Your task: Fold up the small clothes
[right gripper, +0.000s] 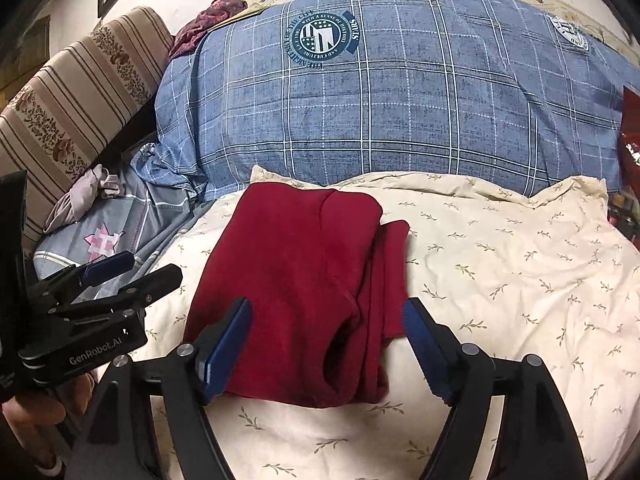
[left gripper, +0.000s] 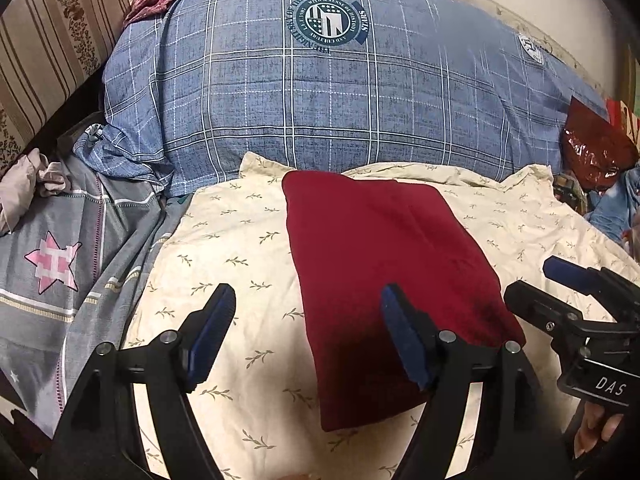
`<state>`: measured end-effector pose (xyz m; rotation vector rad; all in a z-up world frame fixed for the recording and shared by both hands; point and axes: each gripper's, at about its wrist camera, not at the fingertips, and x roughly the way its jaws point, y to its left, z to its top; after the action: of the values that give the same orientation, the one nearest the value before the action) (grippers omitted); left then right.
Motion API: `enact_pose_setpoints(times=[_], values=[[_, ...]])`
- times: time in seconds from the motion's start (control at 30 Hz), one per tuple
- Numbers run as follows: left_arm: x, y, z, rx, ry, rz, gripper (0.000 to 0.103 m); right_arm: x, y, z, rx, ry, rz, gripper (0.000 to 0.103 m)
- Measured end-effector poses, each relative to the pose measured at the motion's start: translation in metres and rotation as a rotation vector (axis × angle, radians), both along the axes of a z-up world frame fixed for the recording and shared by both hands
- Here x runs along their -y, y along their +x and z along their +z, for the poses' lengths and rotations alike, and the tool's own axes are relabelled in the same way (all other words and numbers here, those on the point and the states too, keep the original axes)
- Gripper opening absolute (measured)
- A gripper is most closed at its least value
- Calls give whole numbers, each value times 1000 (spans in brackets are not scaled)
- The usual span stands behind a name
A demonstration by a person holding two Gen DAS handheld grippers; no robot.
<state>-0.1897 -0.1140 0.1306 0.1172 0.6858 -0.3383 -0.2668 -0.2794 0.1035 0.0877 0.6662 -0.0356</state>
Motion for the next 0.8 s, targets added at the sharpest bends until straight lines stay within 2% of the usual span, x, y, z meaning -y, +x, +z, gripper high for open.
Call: enact_pose_setpoints(times=[0.57, 0.8], values=[[7, 9, -11, -5, 36, -4, 75, 1, 8, -10, -32, -17, -18, 80], [5, 16, -23, -10, 19, 14, 75, -1, 16, -21, -63, -18, -14, 80]])
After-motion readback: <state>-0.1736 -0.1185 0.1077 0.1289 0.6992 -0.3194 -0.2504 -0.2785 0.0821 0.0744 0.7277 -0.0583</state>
